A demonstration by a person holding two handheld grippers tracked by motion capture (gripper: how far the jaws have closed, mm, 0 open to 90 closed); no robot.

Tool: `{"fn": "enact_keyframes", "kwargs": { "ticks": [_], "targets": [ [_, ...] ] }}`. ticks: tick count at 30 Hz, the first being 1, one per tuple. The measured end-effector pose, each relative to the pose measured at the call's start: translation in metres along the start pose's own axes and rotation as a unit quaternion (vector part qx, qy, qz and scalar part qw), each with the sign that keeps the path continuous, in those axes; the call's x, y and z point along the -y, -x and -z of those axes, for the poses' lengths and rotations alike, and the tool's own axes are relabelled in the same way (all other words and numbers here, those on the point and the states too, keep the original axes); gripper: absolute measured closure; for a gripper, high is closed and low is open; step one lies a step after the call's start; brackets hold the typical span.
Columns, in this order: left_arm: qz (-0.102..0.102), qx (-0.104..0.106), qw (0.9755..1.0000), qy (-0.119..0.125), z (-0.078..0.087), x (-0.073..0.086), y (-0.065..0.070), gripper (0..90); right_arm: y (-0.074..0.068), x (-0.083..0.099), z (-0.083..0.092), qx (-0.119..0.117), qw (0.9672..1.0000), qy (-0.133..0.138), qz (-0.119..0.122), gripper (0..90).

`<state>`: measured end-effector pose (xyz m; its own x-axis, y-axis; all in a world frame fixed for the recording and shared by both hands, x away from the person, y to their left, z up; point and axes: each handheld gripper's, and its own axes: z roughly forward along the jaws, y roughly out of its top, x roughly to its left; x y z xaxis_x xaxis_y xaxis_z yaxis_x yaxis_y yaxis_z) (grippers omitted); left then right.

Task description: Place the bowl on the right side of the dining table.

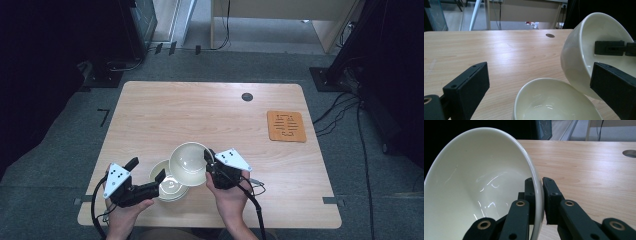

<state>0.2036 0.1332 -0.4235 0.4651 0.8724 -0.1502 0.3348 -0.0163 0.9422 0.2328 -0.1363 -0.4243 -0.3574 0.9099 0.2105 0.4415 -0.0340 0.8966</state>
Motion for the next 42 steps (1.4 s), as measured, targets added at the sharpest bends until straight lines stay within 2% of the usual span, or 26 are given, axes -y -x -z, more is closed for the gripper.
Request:
{"fn": "enact_keyframes", "kwargs": {
  "ticks": [9, 20, 33, 42],
  "targets": [
    [0.004, -0.005, 1.0000, -0.003, 0.001, 0.001, -0.006, 1.9, 0.011, -0.001, 0.004, 0.011, 0.9999, 0.004, -0.006, 84.0],
    [0.010, -0.027, 0.9996, -0.007, 0.001, 0.004, -0.021, 2.0, 0.026, 0.000, 0.011, 0.023, 0.9997, 0.005, -0.010, 83.9],
    [0.023, -0.049, 0.9982, -0.025, -0.001, 0.013, -0.043, 2.1, 0.052, 0.006, 0.023, 0.044, 0.9989, 0.005, -0.016, 83.8],
    [0.027, -0.057, 0.9972, -0.040, -0.004, 0.021, -0.054, 2.2, 0.063, 0.008, 0.029, 0.052, 0.9984, 0.004, -0.019, 83.7]
  ]
}}
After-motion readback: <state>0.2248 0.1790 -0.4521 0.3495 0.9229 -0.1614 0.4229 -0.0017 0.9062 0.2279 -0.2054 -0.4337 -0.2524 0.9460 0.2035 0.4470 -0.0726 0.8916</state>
